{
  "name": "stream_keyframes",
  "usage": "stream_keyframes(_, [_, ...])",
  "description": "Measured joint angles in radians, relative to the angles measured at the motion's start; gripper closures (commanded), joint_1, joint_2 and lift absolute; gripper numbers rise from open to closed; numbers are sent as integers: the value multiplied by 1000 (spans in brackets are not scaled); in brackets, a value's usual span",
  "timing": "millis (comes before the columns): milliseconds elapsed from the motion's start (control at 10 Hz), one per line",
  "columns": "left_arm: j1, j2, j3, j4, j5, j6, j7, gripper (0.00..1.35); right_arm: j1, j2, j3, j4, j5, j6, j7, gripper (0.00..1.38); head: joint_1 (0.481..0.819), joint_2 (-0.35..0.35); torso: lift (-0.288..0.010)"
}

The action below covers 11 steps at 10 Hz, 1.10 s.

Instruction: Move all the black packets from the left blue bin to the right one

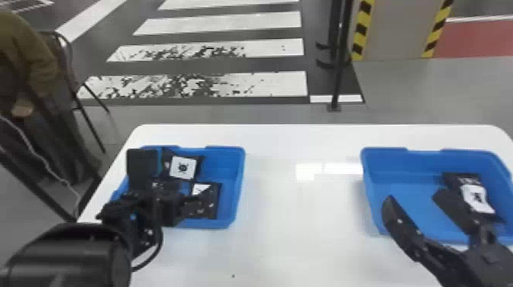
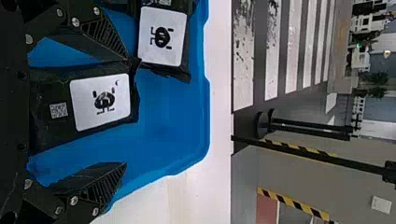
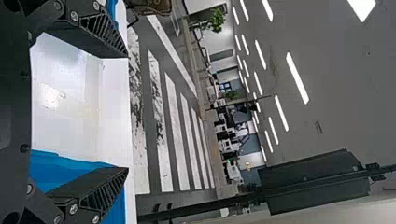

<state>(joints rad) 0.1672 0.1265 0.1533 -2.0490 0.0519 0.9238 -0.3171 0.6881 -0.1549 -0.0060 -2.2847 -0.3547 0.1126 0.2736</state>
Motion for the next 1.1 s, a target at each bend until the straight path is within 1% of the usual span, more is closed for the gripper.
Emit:
stream_keyframes(100, [-31,0,-4,43,-13,7,3,242,-4,0,0,5,-6,3,1,174,695,148,-140])
stream_keyframes(300, [-76,2,-19,90,-39,41,19,245,-11,0,0,12,-10,5,6,176,695,156,-140])
stream_keyframes(500, [-108,2,-39,136,-41,57,22,266,-15,0,0,18,-18,9,8,179,695,148,-140])
stream_keyframes(600, [-124,2,-51,160,-41,64,23,282,-17,0,0,20,-23,12,9,179,695,142,-140])
stream_keyframes(700, [-134,2,-59,178,-40,77,23,346,-18,1,0,23,-29,15,10,179,695,138,-140])
stream_keyframes(900, [-138,2,-67,186,-43,110,23,611,-20,1,0,28,-41,19,10,179,695,135,-140])
stream_keyframes(1000, [-138,2,-67,188,-46,127,23,838,-21,2,0,30,-46,21,10,179,695,136,-140])
stream_keyframes(1100, [-139,2,-68,189,-48,151,22,1142,-21,3,0,32,-51,22,10,185,695,137,-140])
